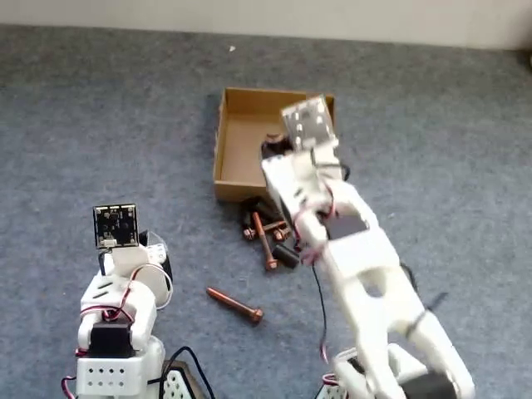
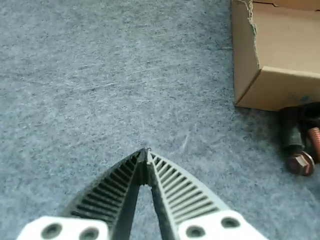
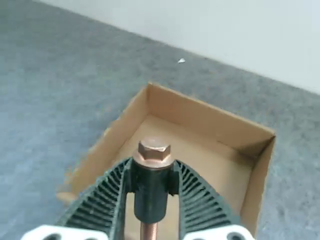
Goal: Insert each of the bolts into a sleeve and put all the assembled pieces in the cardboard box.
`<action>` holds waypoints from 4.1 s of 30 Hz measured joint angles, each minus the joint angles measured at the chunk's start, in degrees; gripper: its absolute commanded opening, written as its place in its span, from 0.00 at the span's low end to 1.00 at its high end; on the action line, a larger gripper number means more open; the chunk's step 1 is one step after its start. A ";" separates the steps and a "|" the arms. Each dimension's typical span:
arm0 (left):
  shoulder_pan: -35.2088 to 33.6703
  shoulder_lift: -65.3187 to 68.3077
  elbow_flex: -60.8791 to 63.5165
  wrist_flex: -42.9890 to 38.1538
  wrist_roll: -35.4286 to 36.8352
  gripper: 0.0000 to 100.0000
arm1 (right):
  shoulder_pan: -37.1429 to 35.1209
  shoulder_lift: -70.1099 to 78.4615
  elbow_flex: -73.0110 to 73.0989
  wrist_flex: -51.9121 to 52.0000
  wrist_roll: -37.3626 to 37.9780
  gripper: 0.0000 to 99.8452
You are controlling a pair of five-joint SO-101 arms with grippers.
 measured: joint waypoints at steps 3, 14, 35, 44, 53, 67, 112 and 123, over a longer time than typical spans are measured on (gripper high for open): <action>0.00 0.00 0.00 -0.09 0.00 0.01 | 2.11 10.55 -5.54 -3.34 0.00 0.01; 0.00 0.00 0.00 -0.26 0.00 0.01 | 6.24 33.93 -17.85 -5.10 0.00 0.09; 0.00 0.00 0.00 -0.35 0.00 0.01 | 6.15 24.53 -31.91 30.51 -8.97 0.14; 0.00 0.00 0.00 -0.35 0.00 0.01 | -0.70 17.85 -31.91 45.36 -8.97 0.14; 0.00 0.00 0.00 -0.35 0.00 0.01 | -9.49 16.70 -23.03 47.91 -0.79 0.14; 0.00 0.00 0.00 -0.35 -0.18 0.01 | -9.67 16.62 -14.15 52.57 9.23 0.14; 0.00 0.00 0.00 -0.35 -0.18 0.01 | -7.56 27.08 -11.52 47.56 7.47 0.16; 0.00 0.00 0.00 -0.35 -0.18 0.01 | -7.56 27.25 -11.08 40.79 7.65 0.16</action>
